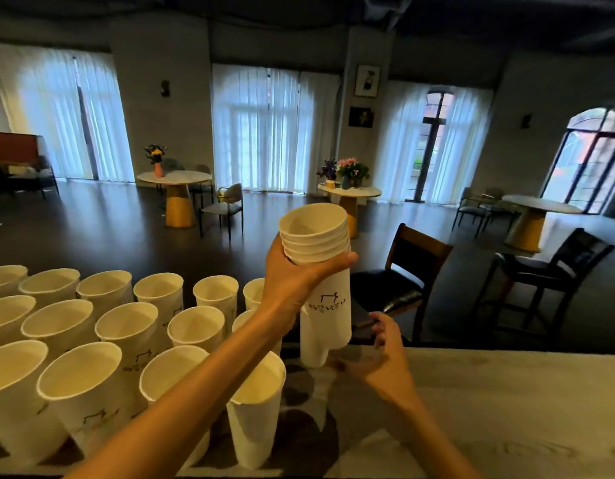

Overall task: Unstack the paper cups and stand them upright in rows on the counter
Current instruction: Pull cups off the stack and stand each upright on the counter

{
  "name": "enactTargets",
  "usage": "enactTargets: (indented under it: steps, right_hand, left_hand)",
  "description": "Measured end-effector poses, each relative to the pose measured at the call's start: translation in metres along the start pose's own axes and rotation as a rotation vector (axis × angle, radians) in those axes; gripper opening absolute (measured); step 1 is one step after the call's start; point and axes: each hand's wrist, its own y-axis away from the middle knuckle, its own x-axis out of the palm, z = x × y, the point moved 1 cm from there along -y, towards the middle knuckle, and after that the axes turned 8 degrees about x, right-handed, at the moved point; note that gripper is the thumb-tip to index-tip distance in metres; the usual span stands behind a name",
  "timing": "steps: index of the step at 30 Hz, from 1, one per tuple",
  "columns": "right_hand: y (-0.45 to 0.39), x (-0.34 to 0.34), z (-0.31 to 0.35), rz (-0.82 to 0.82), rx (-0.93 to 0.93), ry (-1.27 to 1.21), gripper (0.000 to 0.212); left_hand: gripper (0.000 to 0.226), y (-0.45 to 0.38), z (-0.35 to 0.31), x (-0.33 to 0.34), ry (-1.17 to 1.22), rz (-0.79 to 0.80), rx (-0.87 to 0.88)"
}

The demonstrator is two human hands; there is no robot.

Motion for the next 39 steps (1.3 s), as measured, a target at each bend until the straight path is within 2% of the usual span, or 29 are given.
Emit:
enactTargets:
  steps: [3, 6, 8, 11, 13, 16, 19, 25, 30, 34, 39]
  right_hand:
    - [0.019, -0.014, 0.023, 0.005, -0.156, 0.038, 0.102]
    - [0.031, -0.020, 0.044, -0.040, -0.180, 0.047, 0.085]
    - [0.035, -0.023, 0.049, -0.039, -0.161, 0.036, 0.081]
    - [0.037, -0.026, 0.045, -0.015, -0.134, 0.011, 0.078]
    - [0.037, -0.019, 0.035, 0.043, -0.078, 0.067, 0.074]
    - [0.035, 0.003, 0.021, 0.103, 0.079, 0.125, 0.080]
    - [0.041, 0.024, 0.019, 0.141, 0.225, 0.198, 0.062]
    - [0.044, 0.054, -0.008, 0.153, 0.285, 0.046, 0.081]
    - [0.041, 0.064, -0.012, 0.141, 0.271, 0.000, 0.079]
    - [0.036, 0.066, -0.013, 0.171, 0.204, -0.014, 0.076]
    - [0.044, 0.049, -0.010, 0.131, 0.182, 0.045, 0.079]
  left_hand:
    - [0.091, 0.015, 0.004, 0.019, -0.041, 0.093, -0.031]
    - [0.084, 0.024, 0.007, 0.032, -0.054, 0.187, -0.043]
    - [0.090, 0.030, 0.007, 0.036, -0.080, 0.223, -0.027]
    - [0.091, 0.033, 0.002, 0.033, -0.082, 0.194, 0.012]
    - [0.091, 0.029, -0.005, 0.025, -0.054, 0.131, 0.039]
    - [0.086, 0.017, -0.015, 0.014, -0.008, 0.090, 0.071]
    - [0.092, 0.005, -0.025, 0.003, 0.021, 0.058, 0.118]
    - [0.102, -0.005, -0.029, -0.019, 0.108, -0.032, 0.113]
    - [0.108, -0.009, -0.026, -0.032, 0.146, -0.083, 0.078]
    - [0.102, -0.008, -0.026, -0.032, 0.136, -0.068, 0.070]
    - [0.078, -0.001, -0.028, -0.025, 0.146, 0.002, 0.054]
